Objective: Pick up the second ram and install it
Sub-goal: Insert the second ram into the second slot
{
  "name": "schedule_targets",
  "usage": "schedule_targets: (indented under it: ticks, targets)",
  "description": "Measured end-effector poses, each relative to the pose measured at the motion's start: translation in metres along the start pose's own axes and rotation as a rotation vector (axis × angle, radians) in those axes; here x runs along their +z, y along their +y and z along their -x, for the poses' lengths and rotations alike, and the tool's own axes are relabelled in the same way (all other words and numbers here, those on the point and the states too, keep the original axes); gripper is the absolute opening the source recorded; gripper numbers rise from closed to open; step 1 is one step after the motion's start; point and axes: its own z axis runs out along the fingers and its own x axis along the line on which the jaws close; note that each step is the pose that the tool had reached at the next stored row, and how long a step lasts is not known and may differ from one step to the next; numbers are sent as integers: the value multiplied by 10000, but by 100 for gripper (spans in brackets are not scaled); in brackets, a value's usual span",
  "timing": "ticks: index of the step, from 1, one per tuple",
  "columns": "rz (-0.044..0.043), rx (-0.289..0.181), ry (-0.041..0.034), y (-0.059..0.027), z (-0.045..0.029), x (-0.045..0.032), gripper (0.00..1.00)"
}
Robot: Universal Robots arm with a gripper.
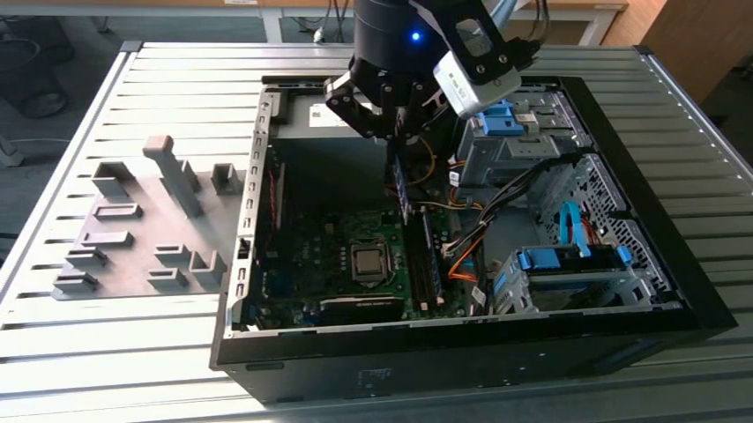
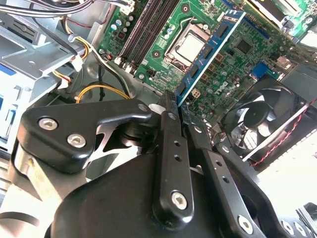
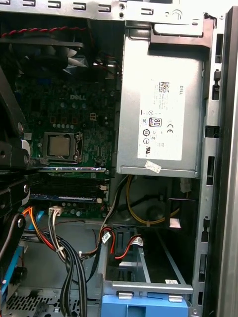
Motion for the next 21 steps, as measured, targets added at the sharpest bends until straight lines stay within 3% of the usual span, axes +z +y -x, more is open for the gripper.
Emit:
schedule_targets:
  ticks: [5, 6, 21]
  targets:
    - [-1, 0, 0, 0, 0, 4, 14]
    - [0, 0, 0, -2, -5, 180, 14]
    - [-1, 18, -1, -3, -6, 215, 14]
